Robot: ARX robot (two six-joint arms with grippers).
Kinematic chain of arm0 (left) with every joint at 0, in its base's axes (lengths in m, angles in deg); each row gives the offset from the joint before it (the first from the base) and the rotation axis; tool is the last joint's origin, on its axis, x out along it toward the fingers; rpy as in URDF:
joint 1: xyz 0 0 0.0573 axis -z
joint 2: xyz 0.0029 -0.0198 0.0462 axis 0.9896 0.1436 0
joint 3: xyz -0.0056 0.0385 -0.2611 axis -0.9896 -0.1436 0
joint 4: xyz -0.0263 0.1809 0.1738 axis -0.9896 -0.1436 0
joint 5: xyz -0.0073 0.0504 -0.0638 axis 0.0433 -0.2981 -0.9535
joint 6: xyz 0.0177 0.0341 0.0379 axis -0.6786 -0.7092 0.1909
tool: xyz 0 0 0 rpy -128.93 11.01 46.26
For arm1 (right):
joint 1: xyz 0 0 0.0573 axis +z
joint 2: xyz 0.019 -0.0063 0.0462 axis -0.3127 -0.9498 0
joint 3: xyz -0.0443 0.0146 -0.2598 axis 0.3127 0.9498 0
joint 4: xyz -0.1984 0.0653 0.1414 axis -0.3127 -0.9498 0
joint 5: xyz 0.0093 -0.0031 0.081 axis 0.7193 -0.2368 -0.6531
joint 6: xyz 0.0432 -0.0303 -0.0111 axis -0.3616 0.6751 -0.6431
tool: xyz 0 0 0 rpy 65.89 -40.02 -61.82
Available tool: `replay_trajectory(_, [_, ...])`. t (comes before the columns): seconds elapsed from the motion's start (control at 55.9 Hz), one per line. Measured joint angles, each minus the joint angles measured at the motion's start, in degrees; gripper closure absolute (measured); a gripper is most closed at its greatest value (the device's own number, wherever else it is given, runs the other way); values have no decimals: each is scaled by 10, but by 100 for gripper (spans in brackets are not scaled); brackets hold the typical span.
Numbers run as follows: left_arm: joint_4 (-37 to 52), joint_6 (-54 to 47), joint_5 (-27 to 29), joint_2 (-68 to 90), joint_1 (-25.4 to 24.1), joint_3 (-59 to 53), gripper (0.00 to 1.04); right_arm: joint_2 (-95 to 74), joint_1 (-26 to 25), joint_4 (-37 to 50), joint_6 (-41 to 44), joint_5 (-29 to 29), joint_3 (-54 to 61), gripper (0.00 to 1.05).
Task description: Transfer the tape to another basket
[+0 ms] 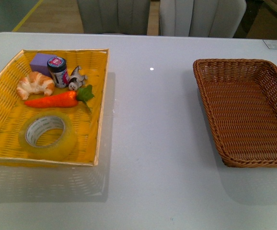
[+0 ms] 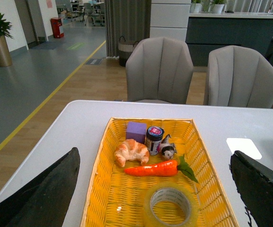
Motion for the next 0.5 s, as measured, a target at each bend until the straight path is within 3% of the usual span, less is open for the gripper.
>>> replay_trajectory(0.501, [0,0,0,0,0,0,9,0,0,0,0,0,0,9])
